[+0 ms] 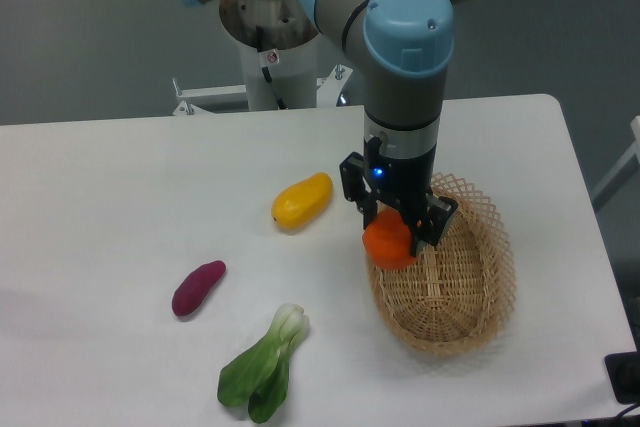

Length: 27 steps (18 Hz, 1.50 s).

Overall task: Place the orange in the basket
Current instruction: 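Lift the held orange with the gripper and move it over the basket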

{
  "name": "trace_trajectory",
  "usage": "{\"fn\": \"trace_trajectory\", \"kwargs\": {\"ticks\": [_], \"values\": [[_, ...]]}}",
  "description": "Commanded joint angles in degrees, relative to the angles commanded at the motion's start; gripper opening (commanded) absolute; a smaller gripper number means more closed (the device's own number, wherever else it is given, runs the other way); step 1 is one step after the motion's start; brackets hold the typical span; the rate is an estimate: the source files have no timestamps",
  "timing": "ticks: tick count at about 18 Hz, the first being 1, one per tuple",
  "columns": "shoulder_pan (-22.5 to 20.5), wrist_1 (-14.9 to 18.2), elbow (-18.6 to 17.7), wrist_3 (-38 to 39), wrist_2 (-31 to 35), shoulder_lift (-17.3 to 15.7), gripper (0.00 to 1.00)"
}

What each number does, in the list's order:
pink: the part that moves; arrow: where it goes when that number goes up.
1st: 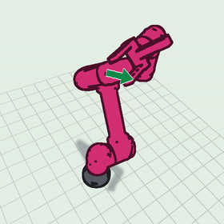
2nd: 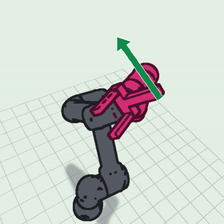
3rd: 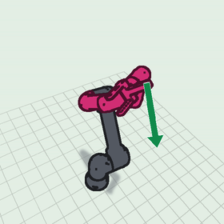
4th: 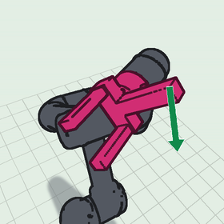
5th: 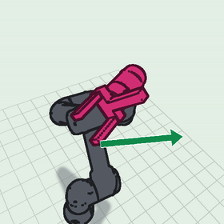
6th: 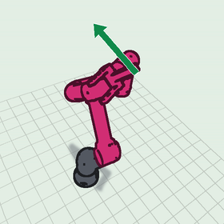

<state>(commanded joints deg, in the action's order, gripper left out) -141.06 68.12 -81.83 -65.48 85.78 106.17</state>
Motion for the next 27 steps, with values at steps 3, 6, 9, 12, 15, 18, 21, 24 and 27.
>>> {"fn": "trace_trajectory", "kwargs": {"ticks": [3,6,9,12,15,18,21,24,27], "values": [[0.1,-0.1,-0.1,-0.1,0.0,0.0,0.56],[0.0,-0.1,0.0,-0.1,0.0,0.1,0.56],[-0.5,-0.3,-0.3,-0.3,0.1,0.2,0.56],[-1.6,0.0,-0.7,-3.7,0.3,0.1,0.56],[-3.1,-0.4,-2.7,-7.1,0.4,0.1,0.56],[-4.6,-0.9,-4.4,-9.8,0.2,0.2,0.56],[-6.1,-9.5,-10.7,-14.2,0.4,0.4,0.56],[-8.5,-15.5,-18.4,-20.1,0.4,0.4,0.56],[-9.5,-15.4,-21.4,-20.4,0.5,0.4,0.56]]}}
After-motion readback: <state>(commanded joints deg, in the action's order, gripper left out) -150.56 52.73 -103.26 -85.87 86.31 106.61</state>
